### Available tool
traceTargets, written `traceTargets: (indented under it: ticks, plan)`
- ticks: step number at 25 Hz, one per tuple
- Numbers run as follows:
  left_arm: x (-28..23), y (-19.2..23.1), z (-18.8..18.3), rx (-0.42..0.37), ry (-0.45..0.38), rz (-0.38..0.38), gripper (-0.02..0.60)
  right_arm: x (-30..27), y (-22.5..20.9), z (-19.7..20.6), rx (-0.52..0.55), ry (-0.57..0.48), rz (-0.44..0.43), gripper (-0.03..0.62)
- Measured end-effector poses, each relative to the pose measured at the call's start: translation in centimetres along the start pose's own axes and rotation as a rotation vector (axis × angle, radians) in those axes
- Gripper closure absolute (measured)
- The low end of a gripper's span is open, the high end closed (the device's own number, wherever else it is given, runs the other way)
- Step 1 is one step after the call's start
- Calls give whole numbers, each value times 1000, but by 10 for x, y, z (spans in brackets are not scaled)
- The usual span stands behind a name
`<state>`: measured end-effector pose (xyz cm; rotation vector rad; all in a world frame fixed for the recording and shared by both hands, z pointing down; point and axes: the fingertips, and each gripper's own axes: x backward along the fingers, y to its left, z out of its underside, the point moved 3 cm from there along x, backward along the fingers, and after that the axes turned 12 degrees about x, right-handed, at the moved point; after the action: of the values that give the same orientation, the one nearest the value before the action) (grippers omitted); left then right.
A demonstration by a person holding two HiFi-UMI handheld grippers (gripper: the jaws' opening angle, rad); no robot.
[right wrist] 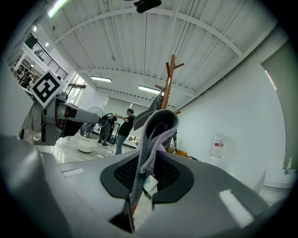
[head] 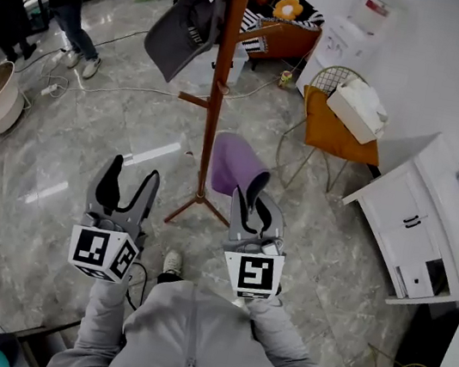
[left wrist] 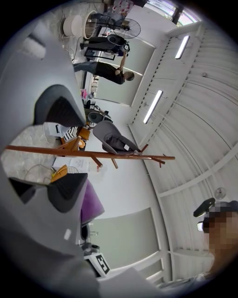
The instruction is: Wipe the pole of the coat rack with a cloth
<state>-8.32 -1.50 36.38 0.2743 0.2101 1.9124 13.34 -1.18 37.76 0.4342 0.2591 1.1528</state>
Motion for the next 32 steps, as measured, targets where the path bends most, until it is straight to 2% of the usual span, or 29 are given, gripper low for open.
traceTargets:
  ticks: [17, 32]
  plan:
    - [21, -24, -9, -38, -27, -8, 242, 44, -65, 16, -71, 10, 172, 542]
    - [32, -27, -14, -39, -60, -23, 242, 45, -79, 11, -109, -20, 210, 542]
